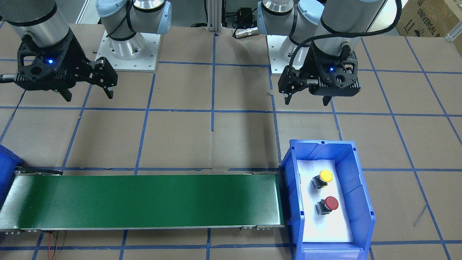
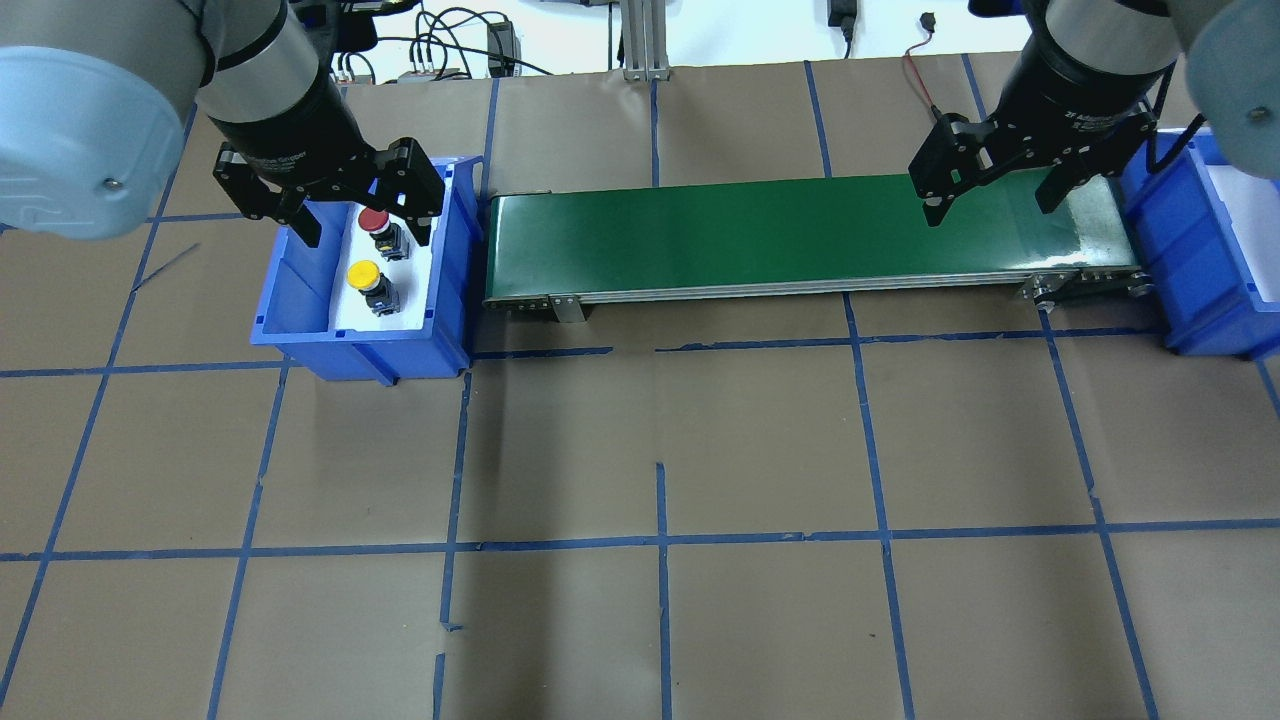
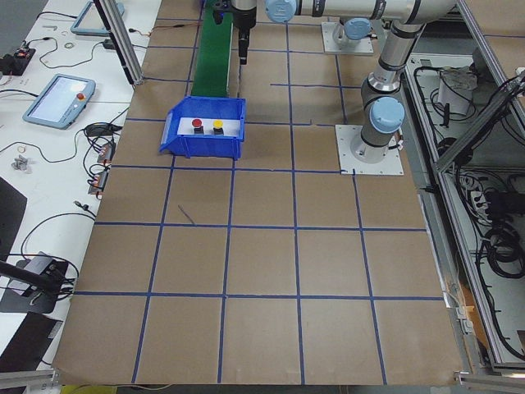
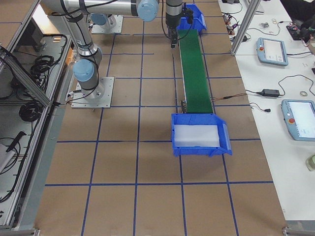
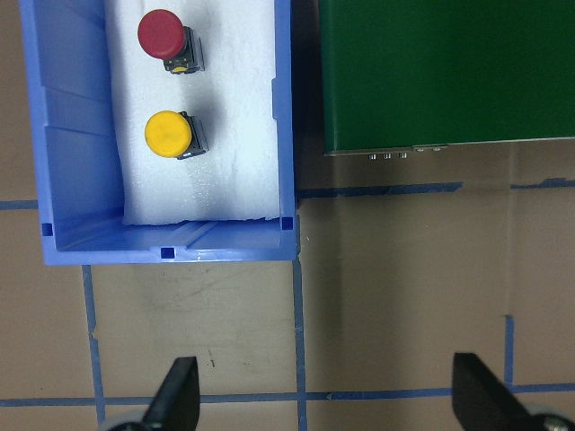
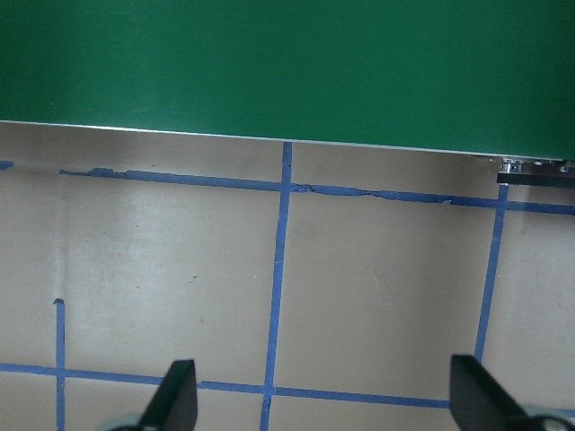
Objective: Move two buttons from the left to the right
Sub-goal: 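Lower the left gripper toward the yellow button in the blue bin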
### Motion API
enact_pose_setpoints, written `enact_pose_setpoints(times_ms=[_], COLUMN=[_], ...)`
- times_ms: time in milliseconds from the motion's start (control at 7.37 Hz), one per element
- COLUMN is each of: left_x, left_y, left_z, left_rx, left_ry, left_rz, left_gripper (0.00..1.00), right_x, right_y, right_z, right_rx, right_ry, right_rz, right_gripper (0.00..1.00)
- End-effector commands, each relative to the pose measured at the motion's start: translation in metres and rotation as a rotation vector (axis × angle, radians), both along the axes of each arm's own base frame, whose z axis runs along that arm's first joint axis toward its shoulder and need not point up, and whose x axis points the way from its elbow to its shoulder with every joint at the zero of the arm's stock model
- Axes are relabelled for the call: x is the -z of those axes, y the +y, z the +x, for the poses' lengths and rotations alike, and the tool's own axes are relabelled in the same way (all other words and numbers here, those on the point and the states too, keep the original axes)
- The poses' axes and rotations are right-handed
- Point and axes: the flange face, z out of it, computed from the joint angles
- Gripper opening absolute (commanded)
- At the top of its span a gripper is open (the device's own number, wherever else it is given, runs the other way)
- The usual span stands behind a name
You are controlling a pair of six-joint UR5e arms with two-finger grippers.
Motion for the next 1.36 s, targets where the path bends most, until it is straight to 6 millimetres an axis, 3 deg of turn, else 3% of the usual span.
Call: enact_pose_setpoints(times_ms=[0,271,407,543,678,950,1221], left_x=[0.000,-0.008,0.003,0.009,0.030,0.098,0.161], left_y=[0.001,-0.005,-0.018,-0.042,-0.063,-0.117,-0.140], left_z=[0.000,0.008,0.021,0.051,0.072,0.092,0.113], left_rx=[0.000,-0.008,-0.023,-0.049,-0.061,-0.005,0.000], left_ry=[-0.002,0.000,-0.002,-0.005,-0.006,-0.010,0.003], left_rz=[0.000,-0.016,-0.001,-0.026,-0.009,-0.025,0.008], left_gripper=[0.99,0.98,0.99,0.99,0.98,0.99,0.96], right_x=[-0.001,0.000,0.001,0.001,0.001,0.001,0.001], right_y=[0.000,0.000,0.000,0.000,0.000,0.000,0.000], right_z=[-0.001,0.000,-0.001,0.000,0.000,0.000,0.000], right_rx=[0.002,0.000,0.002,0.000,0.000,0.000,0.000], right_ry=[0.000,0.000,0.001,0.001,0.001,0.001,0.001], right_rz=[-0.003,0.002,0.003,0.003,0.003,0.003,0.003], right_gripper=[1.00,1.00,1.00,1.00,1.00,1.00,1.00])
